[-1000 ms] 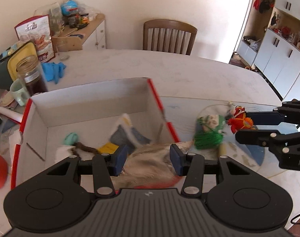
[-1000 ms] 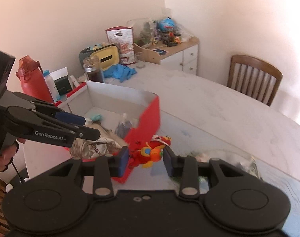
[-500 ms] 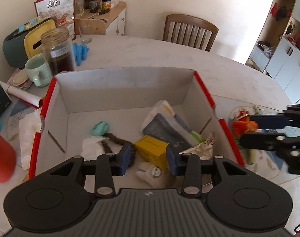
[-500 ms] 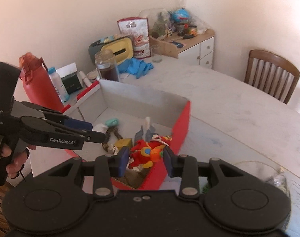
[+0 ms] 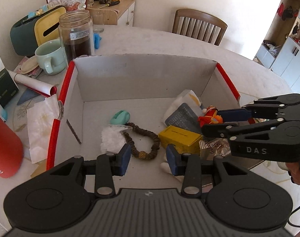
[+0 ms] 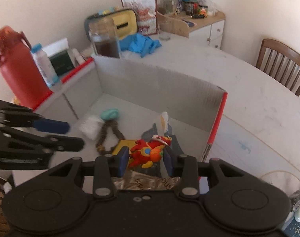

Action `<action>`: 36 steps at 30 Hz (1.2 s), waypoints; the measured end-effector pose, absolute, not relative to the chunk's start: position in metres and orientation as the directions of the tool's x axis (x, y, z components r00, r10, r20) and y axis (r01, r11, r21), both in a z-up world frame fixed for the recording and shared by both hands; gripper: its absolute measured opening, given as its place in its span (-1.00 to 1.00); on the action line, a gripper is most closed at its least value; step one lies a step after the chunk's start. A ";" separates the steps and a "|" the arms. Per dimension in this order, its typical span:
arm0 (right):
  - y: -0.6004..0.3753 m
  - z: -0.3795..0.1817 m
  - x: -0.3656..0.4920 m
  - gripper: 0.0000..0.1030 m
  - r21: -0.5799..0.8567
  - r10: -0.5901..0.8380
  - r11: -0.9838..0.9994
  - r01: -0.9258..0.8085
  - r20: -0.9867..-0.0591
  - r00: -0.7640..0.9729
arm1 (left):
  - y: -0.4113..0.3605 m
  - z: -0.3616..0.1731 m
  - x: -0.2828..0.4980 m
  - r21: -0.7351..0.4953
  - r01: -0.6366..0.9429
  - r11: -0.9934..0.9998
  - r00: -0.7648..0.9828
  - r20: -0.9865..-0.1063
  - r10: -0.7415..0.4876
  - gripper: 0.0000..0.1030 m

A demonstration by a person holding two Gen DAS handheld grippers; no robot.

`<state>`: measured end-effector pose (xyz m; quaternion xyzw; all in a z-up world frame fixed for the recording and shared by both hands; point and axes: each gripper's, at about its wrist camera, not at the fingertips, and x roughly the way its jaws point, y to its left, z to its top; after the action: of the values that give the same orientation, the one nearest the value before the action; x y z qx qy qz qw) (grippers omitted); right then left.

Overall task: Organize objects
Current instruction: 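Carry the snack bag and plush toy into the cardboard box and release both, then move both grippers back over the remaining items on the table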

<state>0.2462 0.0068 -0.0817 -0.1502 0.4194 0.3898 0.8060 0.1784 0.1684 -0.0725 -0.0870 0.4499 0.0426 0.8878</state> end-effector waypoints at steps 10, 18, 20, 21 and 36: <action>0.004 -0.078 0.239 -0.25 0.110 0.507 0.658 -0.745 -0.796 0.331 | 0.172 -0.074 0.181 -0.130 -0.123 0.984 0.597 -0.802 -0.031 -0.24; -0.017 -0.054 0.226 -0.17 0.145 0.549 0.658 -0.739 -0.763 0.340 | 0.165 -0.062 0.178 -0.129 -0.087 0.988 0.623 -0.781 -0.047 -0.18; -0.023 -0.047 0.221 -0.14 0.148 0.557 0.662 -0.735 -0.753 0.350 | 0.161 -0.057 0.176 -0.123 -0.072 0.990 0.633 -0.772 -0.050 -0.09; -0.025 -0.044 0.219 -0.13 0.152 0.561 0.665 -0.732 -0.748 0.355 | 0.159 -0.054 0.174 -0.121 -0.064 0.991 0.639 -0.767 -0.052 -0.06; -0.069 -0.002 0.189 0.21 0.162 0.560 0.739 -0.654 -0.688 0.462 | 0.126 -0.015 0.163 -0.091 0.031 0.995 0.712 -0.697 -0.085 0.41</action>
<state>0.1894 -0.0688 -0.0019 -0.0625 0.3775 0.3558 0.8526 0.1628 0.1258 -0.0150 -0.0363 0.3781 -0.0314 0.9245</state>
